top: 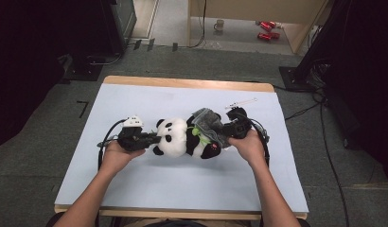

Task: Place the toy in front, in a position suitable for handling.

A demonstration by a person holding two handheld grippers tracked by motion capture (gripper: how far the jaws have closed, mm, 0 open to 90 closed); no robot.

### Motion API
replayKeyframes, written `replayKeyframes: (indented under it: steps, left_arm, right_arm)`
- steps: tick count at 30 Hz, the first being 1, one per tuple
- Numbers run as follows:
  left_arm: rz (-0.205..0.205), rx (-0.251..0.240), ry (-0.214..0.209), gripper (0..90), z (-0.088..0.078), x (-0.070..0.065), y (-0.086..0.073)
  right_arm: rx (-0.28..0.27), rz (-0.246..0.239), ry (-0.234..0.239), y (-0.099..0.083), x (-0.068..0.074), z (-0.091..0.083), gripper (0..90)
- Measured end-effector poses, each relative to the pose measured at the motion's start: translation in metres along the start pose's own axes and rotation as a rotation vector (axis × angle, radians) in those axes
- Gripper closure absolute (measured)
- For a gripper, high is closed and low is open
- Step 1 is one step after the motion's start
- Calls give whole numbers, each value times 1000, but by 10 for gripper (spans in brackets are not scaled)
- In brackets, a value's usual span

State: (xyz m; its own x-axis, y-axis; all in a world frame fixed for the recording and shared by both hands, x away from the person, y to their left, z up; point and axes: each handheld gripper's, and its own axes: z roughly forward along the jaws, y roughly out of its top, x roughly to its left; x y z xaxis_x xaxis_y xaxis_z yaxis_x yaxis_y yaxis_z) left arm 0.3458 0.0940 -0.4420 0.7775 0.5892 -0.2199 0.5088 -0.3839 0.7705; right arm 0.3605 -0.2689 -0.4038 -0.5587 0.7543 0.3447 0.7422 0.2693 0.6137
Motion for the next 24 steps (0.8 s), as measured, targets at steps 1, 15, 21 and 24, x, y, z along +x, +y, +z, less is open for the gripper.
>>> replayKeyframes:
  steps: [1, 15, 21, 24]
  left_arm:
    - [-1, 0, 0, 789, 0, 0, 0]
    - [-15, -2, 7, 787, 0, 2, 0]
    - [-27, -1, 8, 788, 0, 3, 0]
    - [-31, -2, 9, 789, 0, 2, 0]
  right_arm:
    - [-2, -3, -1, -1, -1, 0, 809]
    - [65, 25, -102, -30, -23, -8, 810]
    - [61, 66, -122, -37, -33, -22, 810]
    - [39, 77, -113, -35, -32, -33, 810]
